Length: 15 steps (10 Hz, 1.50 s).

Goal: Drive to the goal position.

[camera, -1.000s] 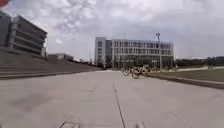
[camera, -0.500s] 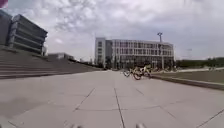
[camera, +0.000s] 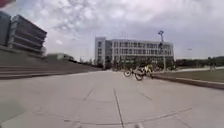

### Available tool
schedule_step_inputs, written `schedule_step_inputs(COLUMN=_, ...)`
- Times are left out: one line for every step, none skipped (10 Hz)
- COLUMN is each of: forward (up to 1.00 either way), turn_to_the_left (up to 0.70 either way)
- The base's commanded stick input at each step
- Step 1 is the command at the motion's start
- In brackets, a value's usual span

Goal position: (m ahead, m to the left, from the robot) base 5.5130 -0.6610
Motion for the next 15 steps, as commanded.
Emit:
schedule_step_inputs(forward=0.70, turn_to_the_left=0.00)
schedule_step_inputs(forward=0.70, turn_to_the_left=0.00)
schedule_step_inputs(forward=0.70, turn_to_the_left=0.00)
schedule_step_inputs(forward=0.70, turn_to_the_left=0.00)
schedule_step_inputs(forward=0.70, turn_to_the_left=0.00)
schedule_step_inputs(forward=0.70, turn_to_the_left=0.00)
schedule_step_inputs(forward=0.70, turn_to_the_left=0.00)
schedule_step_inputs(forward=0.70, turn_to_the_left=0.00)
schedule_step_inputs(forward=0.70, turn_to_the_left=0.00)
schedule_step_inputs(forward=0.70, turn_to_the_left=0.00)
schedule_step_inputs(forward=0.70, turn_to_the_left=0.00)
schedule_step_inputs(forward=0.70, turn_to_the_left=0.00)
schedule_step_inputs(forward=0.70, turn_to_the_left=0.00)
schedule_step_inputs(forward=0.70, turn_to_the_left=0.00)
schedule_step_inputs(forward=0.70, turn_to_the_left=0.00)
